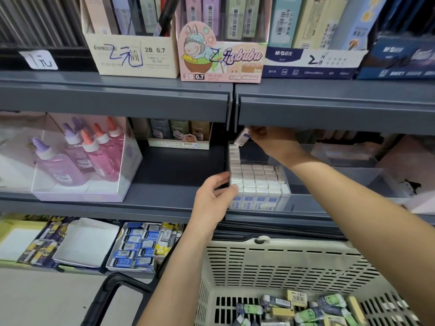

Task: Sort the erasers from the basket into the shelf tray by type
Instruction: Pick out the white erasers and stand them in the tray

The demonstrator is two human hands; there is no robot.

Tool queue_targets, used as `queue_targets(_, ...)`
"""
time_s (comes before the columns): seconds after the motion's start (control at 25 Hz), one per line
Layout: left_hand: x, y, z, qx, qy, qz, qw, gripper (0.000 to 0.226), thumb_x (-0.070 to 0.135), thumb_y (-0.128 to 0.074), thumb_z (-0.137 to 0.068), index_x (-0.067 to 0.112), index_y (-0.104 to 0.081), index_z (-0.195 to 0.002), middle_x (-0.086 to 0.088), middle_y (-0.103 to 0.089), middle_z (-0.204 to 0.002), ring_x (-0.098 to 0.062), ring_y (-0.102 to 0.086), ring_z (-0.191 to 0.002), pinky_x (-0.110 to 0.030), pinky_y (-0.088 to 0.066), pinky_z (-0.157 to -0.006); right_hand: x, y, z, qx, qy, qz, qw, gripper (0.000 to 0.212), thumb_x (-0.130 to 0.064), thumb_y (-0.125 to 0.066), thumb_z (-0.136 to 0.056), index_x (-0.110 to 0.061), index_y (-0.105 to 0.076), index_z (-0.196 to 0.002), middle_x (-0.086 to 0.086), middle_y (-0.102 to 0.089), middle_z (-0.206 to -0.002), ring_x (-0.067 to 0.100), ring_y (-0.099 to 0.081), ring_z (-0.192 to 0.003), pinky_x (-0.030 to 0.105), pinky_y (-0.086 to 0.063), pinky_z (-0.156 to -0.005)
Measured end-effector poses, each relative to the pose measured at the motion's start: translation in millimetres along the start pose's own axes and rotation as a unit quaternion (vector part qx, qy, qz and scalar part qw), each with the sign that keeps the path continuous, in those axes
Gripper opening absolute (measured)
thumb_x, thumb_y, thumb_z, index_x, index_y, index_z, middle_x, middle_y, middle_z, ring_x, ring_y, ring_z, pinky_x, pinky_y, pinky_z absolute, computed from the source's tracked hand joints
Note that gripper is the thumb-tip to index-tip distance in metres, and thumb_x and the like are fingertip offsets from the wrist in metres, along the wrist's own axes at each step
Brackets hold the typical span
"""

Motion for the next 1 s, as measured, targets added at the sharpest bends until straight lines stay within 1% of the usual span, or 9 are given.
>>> queue_targets(0.16, 0, 1, -1, -0.004, 0.004, 0.003, 1.000, 0.034, 0.021, -0.061, -0.089, 0.031, -0.055, -0.120, 0.027, -0.058, -0.107, 0.018, -0.057, -0.088, -0.014, -0.050, -0.074, -4, 0, -3, 0.040, 0.015, 0.023, 0.999, 0.044, -0.035, -0.050, -0.093, -0.027, -0.032, -0.053, -0.008, -0.040, -0.051, -0.002, -0.035, -0.049, 0.014, -0.025, -0.047)
queue_targets(0.28, -1, 1, -1, -0.005, 0.007, 0.006, 1.000, 0.034, 0.021, -0.061, -0.088, 0.031, -0.055, -0.120, 0.027, -0.059, -0.107, 0.017, -0.057, -0.088, -0.013, -0.051, -0.073, -5, 0, -2, 0.034, 0.053, 0.026, 0.998, 0.041, -0.033, -0.049, -0.093, -0.026, -0.038, -0.054, -0.006, -0.044, -0.052, 0.005, -0.042, -0.049, 0.019, -0.030, -0.050)
queue_targets(0.4, -2, 1, -1, -0.004, 0.008, 0.007, 1.000, 0.034, 0.021, -0.062, -0.088, 0.030, -0.055, -0.120, 0.026, -0.058, -0.109, 0.016, -0.058, -0.088, -0.016, -0.050, -0.075, -8, -4, -1, -0.029, 0.072, -0.002, 0.997, 0.016, -0.028, -0.052, -0.092, -0.018, -0.063, -0.086, -0.002, -0.064, -0.080, 0.012, -0.057, -0.074, 0.022, -0.041, -0.072)
queue_targets(0.48, -2, 1, -2, -0.004, 0.010, 0.009, 1.000, 0.035, 0.021, -0.062, -0.087, 0.031, -0.055, -0.120, 0.025, -0.058, -0.110, 0.016, -0.058, -0.089, -0.015, -0.050, -0.075, -11, -7, -1, -0.049, 0.096, -0.003, 0.994, 0.014, -0.022, -0.052, -0.092, -0.018, -0.064, -0.099, 0.001, -0.068, -0.097, 0.016, -0.061, -0.089, 0.026, -0.043, -0.082)
queue_targets(0.56, -2, 1, -1, -0.005, 0.010, 0.008, 1.000, 0.035, 0.022, -0.062, -0.088, 0.030, -0.055, -0.121, 0.025, -0.058, -0.112, 0.015, -0.058, -0.090, -0.016, -0.050, -0.076, -12, -7, -3, -0.060, 0.077, -0.005, 0.995, 0.018, -0.021, -0.050, -0.093, -0.017, -0.064, -0.105, 0.003, -0.067, -0.107, 0.020, -0.061, -0.099, 0.027, -0.041, -0.088)
queue_targets(0.76, -2, 2, -1, -0.010, 0.012, 0.007, 1.000, 0.036, 0.022, -0.062, -0.088, 0.030, -0.055, -0.122, 0.025, -0.058, -0.112, 0.015, -0.058, -0.091, -0.013, -0.050, -0.072, -4, -10, -12, -0.075, 0.007, -0.009, 0.997, 0.024, -0.022, -0.050, -0.094, -0.018, -0.062, -0.114, 0.004, -0.063, -0.119, 0.022, -0.056, -0.112, 0.032, -0.039, -0.102)
queue_targets(0.84, -2, 3, -2, -0.010, 0.012, 0.007, 1.000, 0.037, 0.022, -0.062, -0.088, 0.030, -0.054, -0.123, 0.024, -0.058, -0.113, 0.014, -0.058, -0.091, -0.013, -0.050, -0.072, 0, -9, -11, -0.070, -0.001, -0.012, 0.997, 0.022, -0.025, -0.049, -0.094, -0.019, -0.062, -0.111, 0.006, -0.064, -0.117, 0.024, -0.057, -0.109, 0.035, -0.041, -0.099)
queue_targets(0.96, -2, 2, -1, -0.011, 0.012, 0.008, 1.000, 0.038, 0.022, -0.062, -0.088, 0.029, -0.054, -0.124, 0.022, -0.058, -0.116, 0.011, -0.059, -0.094, -0.014, -0.050, -0.074, 10, -2, -10, -0.036, -0.003, 0.042, 0.998, 0.023, -0.031, -0.046, -0.095, -0.015, -0.061, -0.102, 0.012, -0.065, -0.107, 0.027, -0.060, -0.094, 0.031, -0.042, -0.080)
queue_targets(1.0, -1, 2, -1, -0.012, 0.012, 0.008, 1.000, 0.038, 0.023, -0.062, -0.088, 0.029, -0.054, -0.124, 0.021, -0.058, -0.117, 0.009, -0.058, -0.096, -0.016, -0.050, -0.076, 13, 1, -9, -0.034, 0.002, 0.044, 0.998, 0.022, -0.030, -0.046, -0.095, -0.015, -0.061, -0.104, 0.013, -0.065, -0.108, 0.029, -0.060, -0.094, 0.033, -0.044, -0.081)
Point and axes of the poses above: each hand's wrist, its own z-axis away from the middle knuckle, its own y-axis out of the back of the hand, x = y × z, the point moved 2 cm from there along -z, towards the middle knuckle
